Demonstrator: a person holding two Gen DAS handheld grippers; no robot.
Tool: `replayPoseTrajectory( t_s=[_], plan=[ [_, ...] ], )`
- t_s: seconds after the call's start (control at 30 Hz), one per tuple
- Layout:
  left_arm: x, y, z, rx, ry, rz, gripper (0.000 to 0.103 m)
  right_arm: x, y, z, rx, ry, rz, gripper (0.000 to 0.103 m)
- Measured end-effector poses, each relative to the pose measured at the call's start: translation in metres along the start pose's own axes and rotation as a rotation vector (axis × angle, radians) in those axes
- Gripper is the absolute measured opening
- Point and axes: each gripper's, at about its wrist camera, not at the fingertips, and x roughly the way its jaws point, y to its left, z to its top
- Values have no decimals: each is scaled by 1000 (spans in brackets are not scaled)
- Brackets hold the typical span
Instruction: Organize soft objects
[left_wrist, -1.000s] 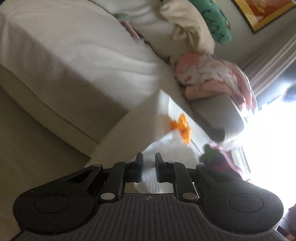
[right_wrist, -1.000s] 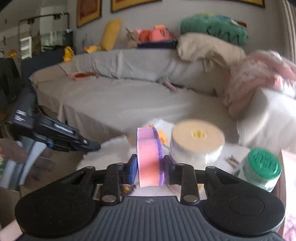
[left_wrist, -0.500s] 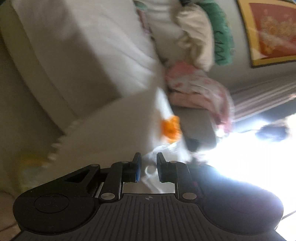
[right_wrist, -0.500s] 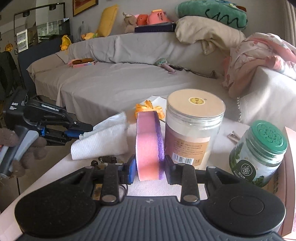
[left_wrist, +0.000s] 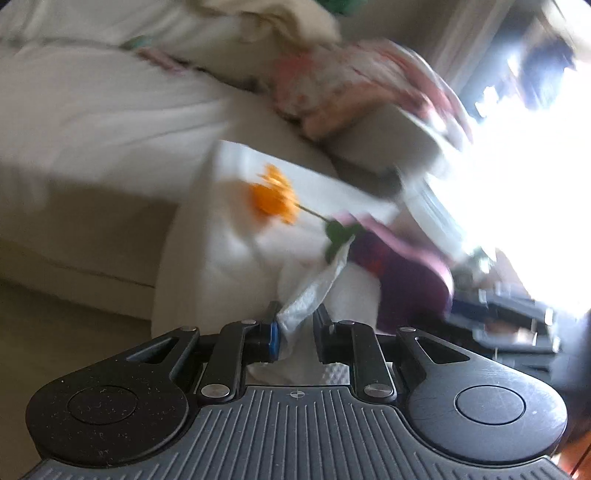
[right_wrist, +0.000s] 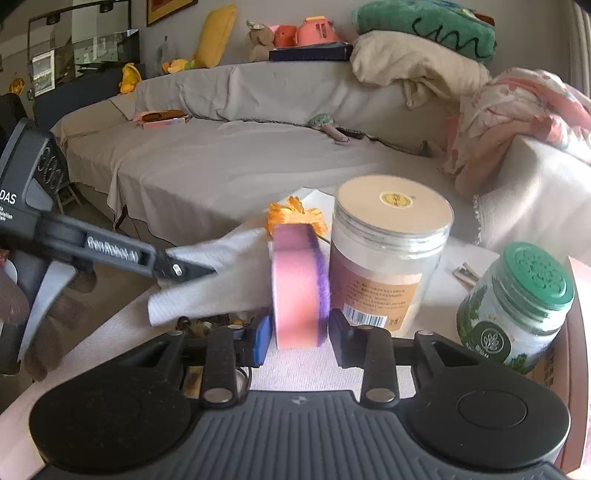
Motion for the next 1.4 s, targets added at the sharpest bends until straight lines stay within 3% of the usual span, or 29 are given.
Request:
replayPoseTrajectory(
  t_s=[0.13, 0.27, 0.3, 0.33, 0.43, 0.67, 0.8, 0.93, 1.03, 1.13, 1.23, 1.3, 1.4],
  plan=[
    [-4, -21, -8, 199, 60, 62, 20, -3, 3, 1, -41, -23, -11, 42],
    [-2, -31, -11, 232, 61, 105, 20, 5, 9, 6, -56, -26, -24, 42],
    [-6, -30, -15, 224, 51, 118, 19, 7, 11, 8, -60, -20, -34, 41],
    [-6, -32, -17, 218, 35, 140, 15, 9, 13, 10, -62, -11, -45, 29],
    [-3, -39, -24, 256, -20, 196, 10, 0, 14, 15, -62, -13, -40, 29],
    [-21, -53, -1, 304, -122, 179, 7, -66, -11, 49, -29, -155, 7, 29],
    [-52, -78, 31, 334, -214, 161, 7, -110, -38, 65, -37, -267, -74, 29],
    [-82, -124, 73, 375, -321, 87, 7, -151, -83, 66, -3, -326, -168, 29],
    [-91, -174, 108, 376, -375, -54, 7, -180, -122, 53, 16, -356, -263, 29],
    [-75, -227, 131, 366, -368, -206, 7, -210, -163, 31, 66, -370, -347, 29],
    [-26, -283, 136, 340, -279, -371, 9, -236, -207, 1, 138, -361, -430, 29],
    [17, -309, 129, 298, -177, -437, 11, -243, -230, -18, 181, -335, -473, 29],
    [94, -322, 104, 193, 23, -419, 14, -245, -250, -43, 233, -300, -491, 29]
  ],
)
